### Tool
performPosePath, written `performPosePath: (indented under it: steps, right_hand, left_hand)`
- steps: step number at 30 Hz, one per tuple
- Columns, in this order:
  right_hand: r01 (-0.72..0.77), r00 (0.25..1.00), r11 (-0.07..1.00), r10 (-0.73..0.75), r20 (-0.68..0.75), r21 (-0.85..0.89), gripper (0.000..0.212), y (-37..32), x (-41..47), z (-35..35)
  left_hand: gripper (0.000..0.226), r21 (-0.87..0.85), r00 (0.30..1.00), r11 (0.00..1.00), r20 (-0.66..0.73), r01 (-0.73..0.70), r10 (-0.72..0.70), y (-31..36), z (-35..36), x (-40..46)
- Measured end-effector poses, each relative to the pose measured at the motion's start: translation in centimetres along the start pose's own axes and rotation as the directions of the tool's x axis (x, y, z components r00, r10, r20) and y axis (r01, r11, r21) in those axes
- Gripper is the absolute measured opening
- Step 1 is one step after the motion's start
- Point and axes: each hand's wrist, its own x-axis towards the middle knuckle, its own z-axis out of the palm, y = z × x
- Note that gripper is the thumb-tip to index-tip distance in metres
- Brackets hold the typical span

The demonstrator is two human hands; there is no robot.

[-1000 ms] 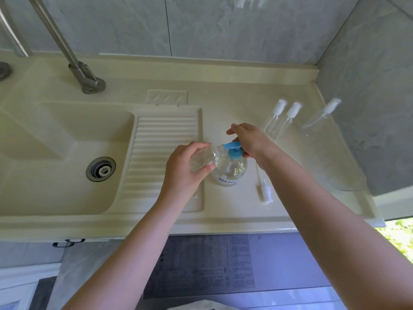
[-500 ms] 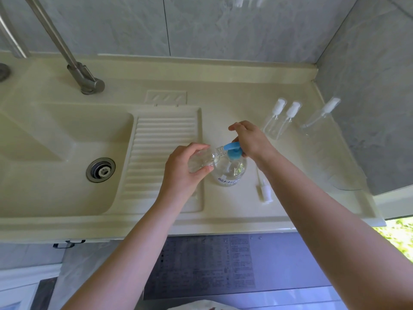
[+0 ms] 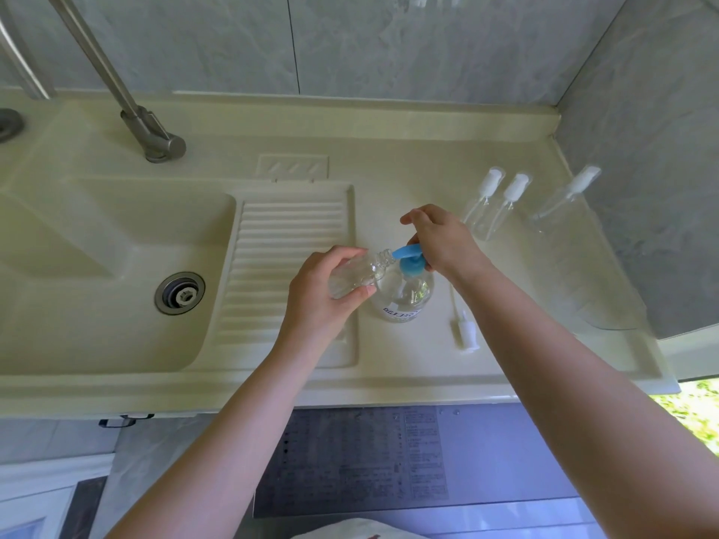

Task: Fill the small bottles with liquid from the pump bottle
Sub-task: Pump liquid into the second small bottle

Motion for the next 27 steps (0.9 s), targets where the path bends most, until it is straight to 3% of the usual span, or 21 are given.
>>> performPosePath:
  steps: [6,11,21,27]
  right_hand:
    - [0.053,0.998,0.996,-0.055,-0.025,-0.071,0.034,0.0,-0.1,0.3]
    - [0.127,0.978,0.976,-0.153,-0.139,-0.178,0.030,0.4,-0.1,1.2]
    - [0.092,0.990,0.968,-0.113,-0.080,-0.234,0.039,-0.2,0.0,0.5]
    - [0.103,0.974,0.945,-0.160,-0.163,-0.312,0.033,-0.2,-0.9,1.3]
  left_hand:
    - [0.042,0.017,1.000,1.000,0.017,-0.016,0.016,-0.2,0.2,0.0]
    - [0.041,0.012,1.000,1.000,0.010,-0.002,0.002,-0.2,0.3,-0.1]
    - [0.041,0.000,1.000,1.000,0.022,-0.007,0.007,0.3,0.1,-0.4]
    - [0.039,-0.002,0.999,1.000,0.036,0.010,-0.010,0.4,0.3,-0.7]
